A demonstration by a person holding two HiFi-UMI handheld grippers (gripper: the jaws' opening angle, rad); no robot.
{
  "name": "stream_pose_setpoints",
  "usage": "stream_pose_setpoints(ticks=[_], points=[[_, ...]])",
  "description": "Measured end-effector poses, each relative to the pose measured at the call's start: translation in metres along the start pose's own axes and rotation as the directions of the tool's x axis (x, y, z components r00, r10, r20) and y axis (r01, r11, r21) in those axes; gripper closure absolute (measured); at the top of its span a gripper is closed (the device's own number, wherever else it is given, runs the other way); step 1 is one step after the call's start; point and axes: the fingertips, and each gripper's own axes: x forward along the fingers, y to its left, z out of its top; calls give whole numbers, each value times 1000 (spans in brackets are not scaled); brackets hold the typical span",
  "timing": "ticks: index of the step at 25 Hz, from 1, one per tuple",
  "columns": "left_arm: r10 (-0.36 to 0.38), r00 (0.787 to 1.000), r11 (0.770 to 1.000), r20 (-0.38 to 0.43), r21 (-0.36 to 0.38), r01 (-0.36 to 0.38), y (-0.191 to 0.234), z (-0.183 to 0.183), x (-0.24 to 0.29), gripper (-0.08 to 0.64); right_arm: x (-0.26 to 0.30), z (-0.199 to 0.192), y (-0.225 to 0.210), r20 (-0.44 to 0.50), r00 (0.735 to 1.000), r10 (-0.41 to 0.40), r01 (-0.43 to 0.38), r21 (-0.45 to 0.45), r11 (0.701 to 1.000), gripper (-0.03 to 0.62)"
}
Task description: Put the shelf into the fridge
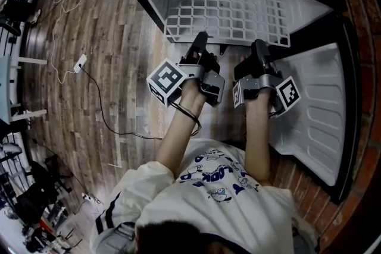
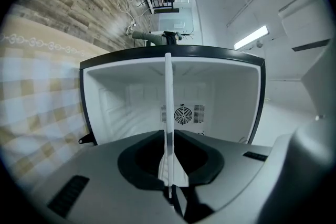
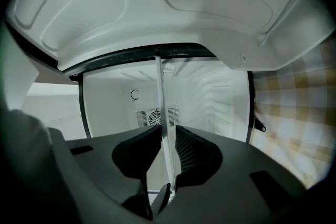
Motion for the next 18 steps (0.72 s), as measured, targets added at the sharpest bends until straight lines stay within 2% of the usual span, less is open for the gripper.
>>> stream_pose_setpoints(ticks=[4,11,18], points=[[6,1000,1000,-6,8,-6,2,-3,-1,515,0,-1,3,13,1000,-5,5,-14,1000,538],[3,1000,1000,0,8,-3,2,-2,0,520,1,-1,4,32,999,-12,14,-53,998,541],[3,1000,1000,2,2,-3,2,0,3,522,3,0,4,37,999,-14,15,-44,999,541]])
